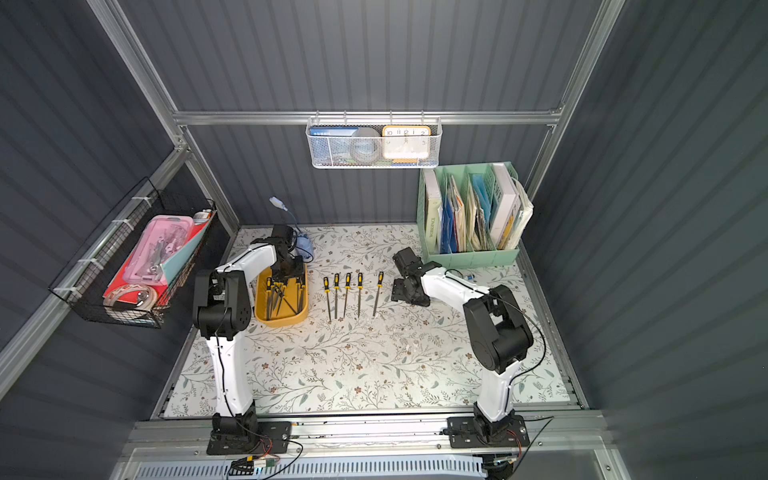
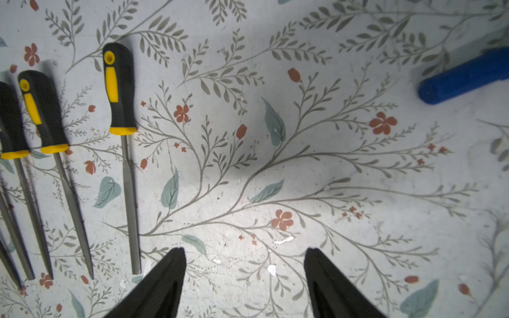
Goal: Take the file tool out of the storage box
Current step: Pick up the file tool from the storage box.
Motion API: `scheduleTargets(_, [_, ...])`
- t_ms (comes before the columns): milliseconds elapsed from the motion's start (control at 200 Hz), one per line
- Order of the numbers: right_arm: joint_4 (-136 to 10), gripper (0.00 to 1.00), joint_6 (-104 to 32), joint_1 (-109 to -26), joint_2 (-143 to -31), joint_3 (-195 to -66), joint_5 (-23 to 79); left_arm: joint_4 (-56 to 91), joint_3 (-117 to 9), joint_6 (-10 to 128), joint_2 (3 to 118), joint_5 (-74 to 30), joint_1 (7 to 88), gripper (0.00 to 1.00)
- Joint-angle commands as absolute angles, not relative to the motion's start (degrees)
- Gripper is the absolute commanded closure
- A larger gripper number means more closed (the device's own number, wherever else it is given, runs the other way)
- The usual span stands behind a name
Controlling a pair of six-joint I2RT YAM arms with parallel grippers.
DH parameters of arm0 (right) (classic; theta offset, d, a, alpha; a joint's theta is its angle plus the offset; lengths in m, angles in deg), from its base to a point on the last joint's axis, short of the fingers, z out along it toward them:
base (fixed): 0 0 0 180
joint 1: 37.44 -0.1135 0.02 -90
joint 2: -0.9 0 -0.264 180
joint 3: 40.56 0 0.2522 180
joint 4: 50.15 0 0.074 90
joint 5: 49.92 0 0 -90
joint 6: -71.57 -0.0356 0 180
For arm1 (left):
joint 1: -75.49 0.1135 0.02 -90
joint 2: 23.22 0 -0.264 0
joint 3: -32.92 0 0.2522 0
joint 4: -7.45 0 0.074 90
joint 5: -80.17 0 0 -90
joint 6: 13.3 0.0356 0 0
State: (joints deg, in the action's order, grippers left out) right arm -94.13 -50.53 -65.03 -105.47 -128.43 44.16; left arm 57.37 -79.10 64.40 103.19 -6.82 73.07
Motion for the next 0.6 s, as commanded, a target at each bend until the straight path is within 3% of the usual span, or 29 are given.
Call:
scheduleTargets(0, [-95.61,0.26,-50.54,-65.12,-106.59,-130.17,44.82,60.02,-79.63,65.66,105.17,-5.33,73.12,0.6])
scheduleTargets(145, [-95.69,0.27,-50.64,-65.11,-106.77,-130.35,44.61,60.67,-79.89,65.44,105.85,-4.45,73.06,0.62])
scheduleTargets(385, [-95.64,0.26,-50.8,-65.13,-106.74,-130.36,44.59,61.48,-80.39,65.6,106.4,-3.33,73.1,0.73])
scheduleTargets(530, [-95.47,0.26,-50.9,-65.06,-106.55,-130.13,44.66,61.46,-81.06,65.31,105.87,-2.64,73.11,0.96])
scheduleTargets(595, [-95.36,0.27,-50.81,-65.13,-106.57,-130.22,44.65,61.63,-81.77,65.19,105.19,-2.62,73.05,1.0])
